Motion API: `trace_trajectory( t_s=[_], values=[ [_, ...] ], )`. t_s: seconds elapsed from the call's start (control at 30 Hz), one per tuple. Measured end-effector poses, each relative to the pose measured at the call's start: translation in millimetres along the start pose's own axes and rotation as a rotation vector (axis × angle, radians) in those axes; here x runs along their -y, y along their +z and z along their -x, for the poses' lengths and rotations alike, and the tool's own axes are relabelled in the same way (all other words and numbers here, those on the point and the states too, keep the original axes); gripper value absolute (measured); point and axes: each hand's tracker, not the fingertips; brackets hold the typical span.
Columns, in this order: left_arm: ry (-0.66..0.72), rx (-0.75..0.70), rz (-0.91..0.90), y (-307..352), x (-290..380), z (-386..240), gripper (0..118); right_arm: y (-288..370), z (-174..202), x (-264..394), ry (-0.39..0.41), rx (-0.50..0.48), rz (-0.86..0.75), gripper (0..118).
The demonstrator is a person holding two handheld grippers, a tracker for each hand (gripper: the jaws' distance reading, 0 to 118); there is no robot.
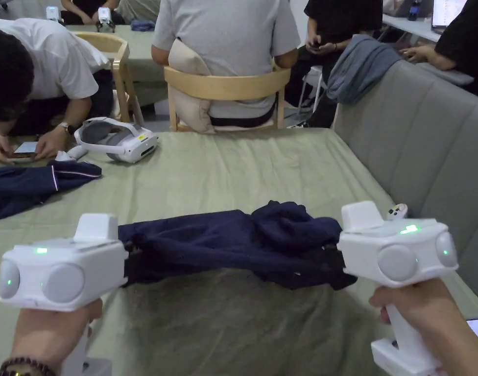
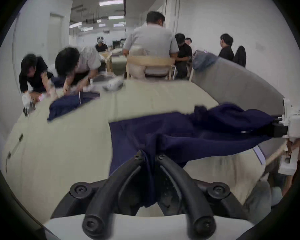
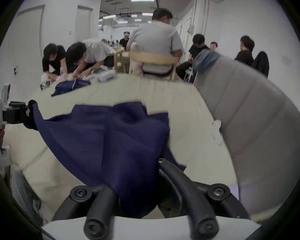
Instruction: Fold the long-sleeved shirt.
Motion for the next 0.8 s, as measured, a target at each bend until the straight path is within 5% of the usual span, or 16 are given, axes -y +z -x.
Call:
trace_trajectory(
  t_s=[0.17,0.23,0.27,0.3,0.37,0.43,0.5,0.53,0.67,0.7,0.73,0.77,0.8],
  values=[
    [0.049,-0.02,0.36,-28.1,131.7,2.0,12,-33.8,23.3,112.9,0.034,-0.028,0.343,7],
    [0.036,-0.03,0.468,-43.2,170.2,2.1,12,-58.4,36.7,148.4,0.116,-0.078,0.515,6],
    [0.038,-0.026,0.481,-43.3,179.2,2.7,12,-66.1,40.3,159.9,0.134,-0.091,0.544,6],
    [0.043,-0.039,0.295,-34.9,171.4,3.2,12,-67.1,42.8,165.6,0.127,-0.084,0.494,6],
    [0.071,-0.03,0.381,-34.7,155.9,4.7,13,-45.7,43.3,143.2,0.109,-0.048,0.462,6],
    [0.074,-0.029,0.36,-15.8,135.7,-2.3,50,-44.0,39.5,134.4,0.108,-0.054,0.465,34],
    [0.036,-0.014,0.274,-2.9,124.4,-2.8,111,-23.1,32.8,123.4,0.038,-0.045,0.385,100],
    [0.017,-0.003,0.239,3.5,118.6,2.4,106,-7.4,27.7,119.2,0.004,-0.062,0.327,117],
    [0.095,0.03,0.146,33.6,89.2,19.9,97,34.3,4.2,102.8,-0.063,-0.149,0.193,118],
    [0.101,0.015,0.125,36.1,83.9,24.9,87,41.3,-1.4,97.9,-0.085,-0.132,0.166,114],
    [0.089,0.012,0.101,38.4,79.3,27.9,72,46.8,-5.7,93.9,-0.1,-0.108,0.144,97],
    [0.071,0.005,0.076,39.7,75.2,30.2,40,46.8,-8.8,91.0,-0.101,-0.086,0.125,60],
    [0.052,-0.02,0.052,48.1,69.8,23.9,5,51.6,-13.0,88.5,-0.106,-0.081,0.089,0]
  ],
)
